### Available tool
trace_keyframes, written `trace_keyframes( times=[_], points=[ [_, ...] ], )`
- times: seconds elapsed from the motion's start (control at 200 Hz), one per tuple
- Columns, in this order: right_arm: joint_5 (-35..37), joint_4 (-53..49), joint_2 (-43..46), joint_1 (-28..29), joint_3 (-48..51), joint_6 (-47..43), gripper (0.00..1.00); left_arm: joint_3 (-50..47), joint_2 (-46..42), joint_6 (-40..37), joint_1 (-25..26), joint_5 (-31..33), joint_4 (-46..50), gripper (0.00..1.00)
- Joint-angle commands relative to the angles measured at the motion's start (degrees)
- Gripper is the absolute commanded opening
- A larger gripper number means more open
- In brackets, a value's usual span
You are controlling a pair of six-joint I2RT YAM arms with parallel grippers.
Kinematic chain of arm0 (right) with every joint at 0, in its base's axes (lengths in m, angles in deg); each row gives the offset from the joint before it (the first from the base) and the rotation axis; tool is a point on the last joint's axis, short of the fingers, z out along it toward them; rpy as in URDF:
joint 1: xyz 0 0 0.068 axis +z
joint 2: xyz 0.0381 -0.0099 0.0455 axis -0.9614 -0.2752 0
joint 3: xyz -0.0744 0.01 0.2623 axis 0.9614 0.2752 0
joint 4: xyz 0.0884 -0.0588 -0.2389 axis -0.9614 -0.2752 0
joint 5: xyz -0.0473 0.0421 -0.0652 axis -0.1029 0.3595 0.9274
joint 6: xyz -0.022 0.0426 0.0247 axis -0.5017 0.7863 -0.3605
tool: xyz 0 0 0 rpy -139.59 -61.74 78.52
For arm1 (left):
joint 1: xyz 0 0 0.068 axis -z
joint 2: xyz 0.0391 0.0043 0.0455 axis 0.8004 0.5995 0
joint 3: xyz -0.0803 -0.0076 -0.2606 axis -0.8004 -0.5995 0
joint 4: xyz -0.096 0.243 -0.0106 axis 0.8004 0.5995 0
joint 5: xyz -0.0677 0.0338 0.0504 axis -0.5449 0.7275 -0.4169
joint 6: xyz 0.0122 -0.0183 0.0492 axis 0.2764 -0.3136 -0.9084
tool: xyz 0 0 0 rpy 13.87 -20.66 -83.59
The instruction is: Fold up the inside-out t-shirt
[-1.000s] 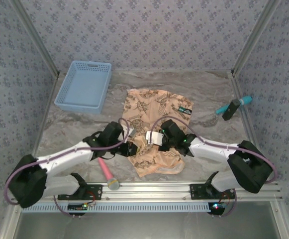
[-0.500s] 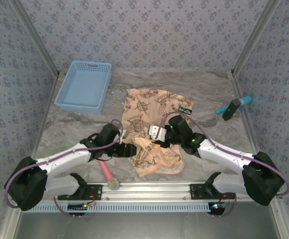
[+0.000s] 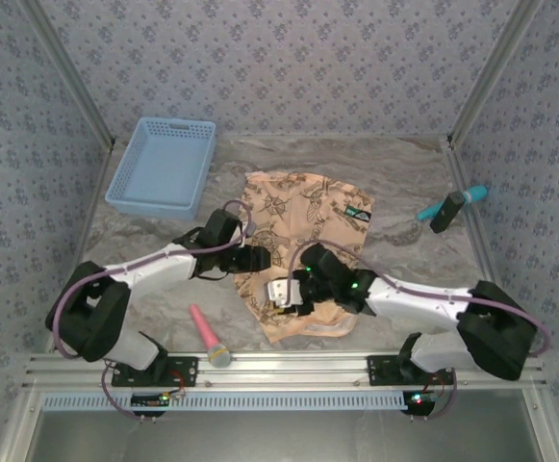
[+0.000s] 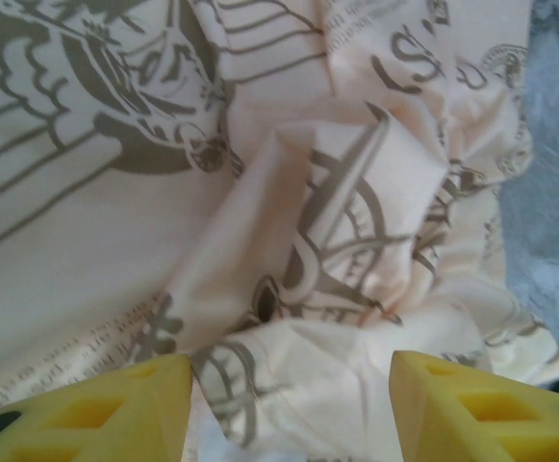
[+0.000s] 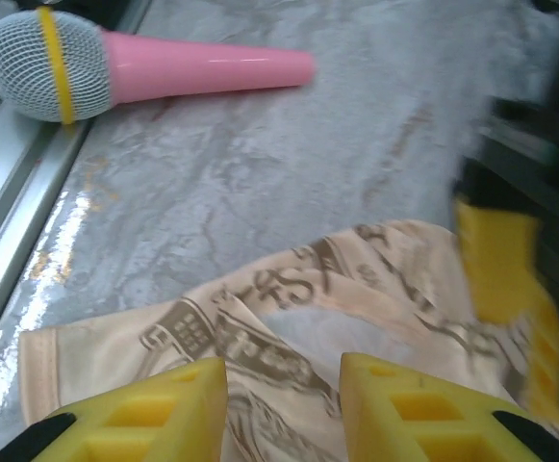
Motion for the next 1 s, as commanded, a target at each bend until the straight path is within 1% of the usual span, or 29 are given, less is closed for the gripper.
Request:
trace_keyframes(
  times=[0.0, 0.23, 0.27, 0.315, 0.36, 0.4, 0.46, 0.495, 0.515, 0.53, 0.64, 0.81, 0.889, 0.964, 0.994],
  points=[
    [0.39, -6.47, -5.27, 1.8, -5.38, -6.89, 0.38, 2.8, 2.89, -2.68, -0.28, 2.95, 2.86, 0.56],
    [5.93, -13.05, -15.82, 4.23, -13.41, -12.67, 0.38, 3.9, 5.68, -2.28, -0.02, 4.57, 1.54, 0.57],
    [6.45, -14.5, -17.07, 4.48, -14.46, -13.53, 0.37, 3.96, 6.19, -2.18, 0.21, 4.41, 1.17, 0.55],
    [6.81, -16.21, -18.37, 4.89, -15.51, -14.41, 0.34, 4.11, 6.88, -2.1, 0.38, 3.91, 0.82, 0.52],
    [6.77, -17.45, -19.16, 5.24, -16.17, -14.92, 0.29, 4.35, 7.51, -2.13, 0.46, 3.4, 0.85, 0.44],
    [6.28, -18.28, -19.48, 5.54, -16.48, -15.37, 0.21, 4.63, 8.0, -2.33, 0.46, 2.84, 0.94, 0.32],
    [5.68, -18.75, -19.4, 5.9, -16.68, -15.4, 0.08, 5.26, 8.29, -3.03, 0.51, 2.07, 1.52, 0.16],
    [5.41, -18.9, -18.96, 5.99, -16.67, -15.44, 0.05, 5.76, 8.21, -3.58, 0.46, 1.78, 2.28, 0.08],
    [5.35, -18.91, -18.55, 6.19, -16.66, -15.46, 0.02, 6.02, 8.25, -3.88, 0.47, 1.74, 2.84, 0.05],
    [5.3, -18.8, -18.29, 6.18, -16.64, -15.27, 0.0, 6.32, 8.15, -4.08, 0.38, 1.72, 3.25, 0.0],
    [3.99, -18.29, -15.32, 6.21, -15.73, -15.48, 0.0, 8.08, 7.48, -4.81, 0.25, 2.65, 6.54, 0.0],
    [2.01, -22.45, -11.89, 7.28, -16.11, -17.43, 0.0, 10.63, 6.3, -2.91, -0.97, 3.5, 10.28, 0.0],
    [1.82, -22.05, -12.0, 9.8, -15.88, -17.85, 0.0, 10.93, 6.17, -2.13, -1.12, 4.1, 10.39, 0.0],
    [5.93, -19.75, -14.45, 13.51, -15.34, -18.6, 0.0, 10.9, 6.71, -1.6, -1.16, 4.12, 10.11, 0.0],
    [6.19, -18.88, -15.55, 14.21, -15.49, -18.37, 0.0, 10.9, 7.11, -1.36, -1.12, 4.02, 10.12, 0.0]
  ],
)
